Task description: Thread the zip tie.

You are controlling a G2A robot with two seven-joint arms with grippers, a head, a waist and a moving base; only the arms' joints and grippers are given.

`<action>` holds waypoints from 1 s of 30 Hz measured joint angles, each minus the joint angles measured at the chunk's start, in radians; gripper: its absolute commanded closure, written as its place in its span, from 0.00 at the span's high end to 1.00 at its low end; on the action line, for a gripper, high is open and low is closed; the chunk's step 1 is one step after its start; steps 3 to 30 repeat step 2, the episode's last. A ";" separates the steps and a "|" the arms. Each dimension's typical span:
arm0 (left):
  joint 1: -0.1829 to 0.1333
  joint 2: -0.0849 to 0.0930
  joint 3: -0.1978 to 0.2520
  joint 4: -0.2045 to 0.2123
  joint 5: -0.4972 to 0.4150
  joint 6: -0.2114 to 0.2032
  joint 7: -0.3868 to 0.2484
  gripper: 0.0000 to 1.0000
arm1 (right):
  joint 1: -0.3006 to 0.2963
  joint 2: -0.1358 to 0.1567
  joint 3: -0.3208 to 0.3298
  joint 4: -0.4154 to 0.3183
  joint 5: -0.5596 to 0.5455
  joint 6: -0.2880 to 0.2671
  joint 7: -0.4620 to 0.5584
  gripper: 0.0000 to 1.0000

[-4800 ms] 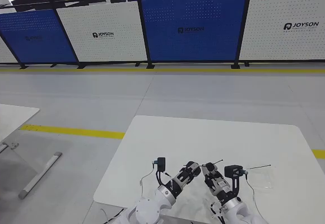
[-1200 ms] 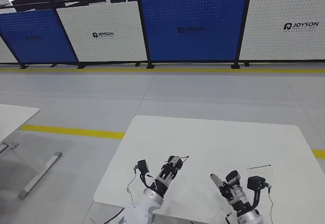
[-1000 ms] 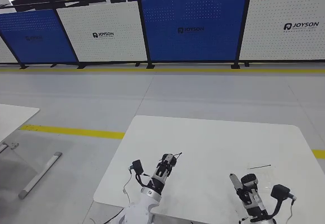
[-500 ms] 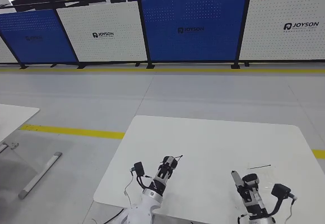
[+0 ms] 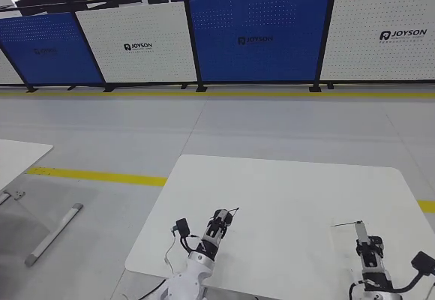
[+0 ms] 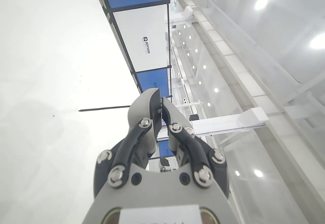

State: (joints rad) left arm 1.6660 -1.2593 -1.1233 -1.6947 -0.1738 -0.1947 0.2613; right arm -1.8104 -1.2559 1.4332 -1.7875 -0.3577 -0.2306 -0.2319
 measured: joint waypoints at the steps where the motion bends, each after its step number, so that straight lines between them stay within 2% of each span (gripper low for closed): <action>1: 0.000 0.000 0.000 0.000 0.000 0.000 0.000 0.00 | 0.000 0.000 0.000 0.000 0.000 0.000 0.000 1.00; 30: 0.000 0.000 0.000 0.000 0.000 0.000 0.000 0.00 | 0.000 0.000 0.000 0.000 0.000 0.000 0.000 1.00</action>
